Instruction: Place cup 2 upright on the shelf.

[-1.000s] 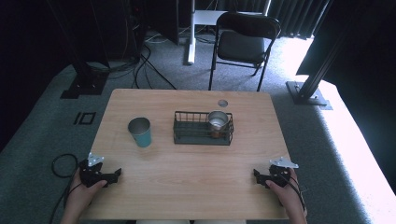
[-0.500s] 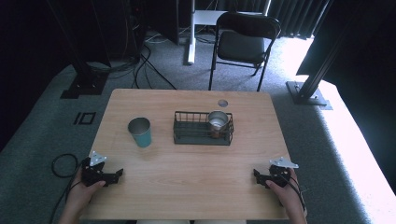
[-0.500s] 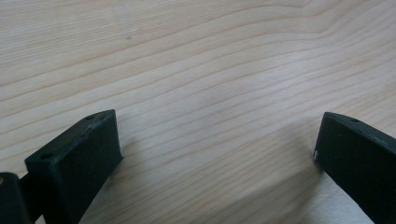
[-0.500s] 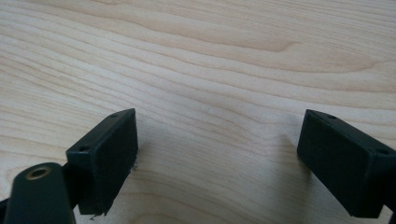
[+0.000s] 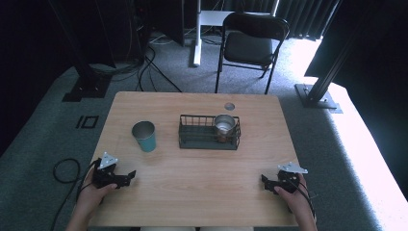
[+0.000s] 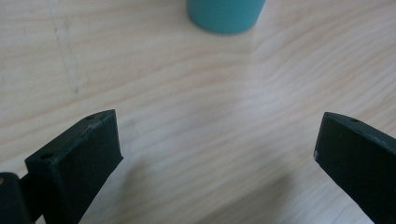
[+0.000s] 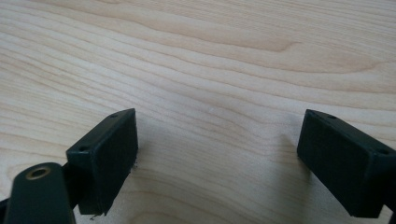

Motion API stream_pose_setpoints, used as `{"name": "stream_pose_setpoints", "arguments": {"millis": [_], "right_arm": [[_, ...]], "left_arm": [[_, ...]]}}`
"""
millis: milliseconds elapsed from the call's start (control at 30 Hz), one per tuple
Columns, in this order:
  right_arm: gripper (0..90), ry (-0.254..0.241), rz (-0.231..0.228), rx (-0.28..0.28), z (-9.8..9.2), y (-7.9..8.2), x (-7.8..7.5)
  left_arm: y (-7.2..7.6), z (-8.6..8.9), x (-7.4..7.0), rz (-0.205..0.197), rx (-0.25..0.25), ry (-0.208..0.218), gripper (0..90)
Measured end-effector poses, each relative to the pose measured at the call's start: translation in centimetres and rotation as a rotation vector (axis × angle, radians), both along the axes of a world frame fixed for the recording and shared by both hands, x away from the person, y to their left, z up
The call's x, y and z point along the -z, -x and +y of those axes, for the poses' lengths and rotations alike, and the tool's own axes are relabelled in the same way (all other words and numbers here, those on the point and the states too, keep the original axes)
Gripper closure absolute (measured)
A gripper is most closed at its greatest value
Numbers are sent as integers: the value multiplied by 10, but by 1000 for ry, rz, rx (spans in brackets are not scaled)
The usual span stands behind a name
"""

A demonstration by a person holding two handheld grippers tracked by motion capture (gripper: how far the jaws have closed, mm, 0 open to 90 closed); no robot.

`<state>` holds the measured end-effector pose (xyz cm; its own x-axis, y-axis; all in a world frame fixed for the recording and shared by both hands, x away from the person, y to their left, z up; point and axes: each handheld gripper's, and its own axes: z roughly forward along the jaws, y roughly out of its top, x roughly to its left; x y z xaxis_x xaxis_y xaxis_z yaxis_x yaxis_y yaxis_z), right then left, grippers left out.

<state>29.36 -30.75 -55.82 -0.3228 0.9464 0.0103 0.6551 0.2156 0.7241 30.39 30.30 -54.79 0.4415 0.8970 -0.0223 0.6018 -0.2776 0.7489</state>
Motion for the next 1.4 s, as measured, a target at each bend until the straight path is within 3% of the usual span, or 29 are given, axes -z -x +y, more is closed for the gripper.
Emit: {"name": "stream_pose_setpoints", "arguments": {"millis": [233, 500, 833, 1167, 1400], "right_arm": [[120, 1, 0, 0, 0, 0, 0], [119, 1, 0, 0, 0, 0, 0], [119, 1, 0, 0, 0, 0, 0], [119, 0, 0, 1, 0, 0, 0], [120, 1, 0, 0, 0, 0, 0]], "left_arm": [[-6, -9, -7, -32, 9, 32, 11], [-12, -16, -17, -88, 37, 39, 11], [-25, -26, -25, -139, 34, 68, 12], [-38, -35, -30, -207, 34, 67, 12], [-48, -41, -32, -209, 47, 57, 12]]}}
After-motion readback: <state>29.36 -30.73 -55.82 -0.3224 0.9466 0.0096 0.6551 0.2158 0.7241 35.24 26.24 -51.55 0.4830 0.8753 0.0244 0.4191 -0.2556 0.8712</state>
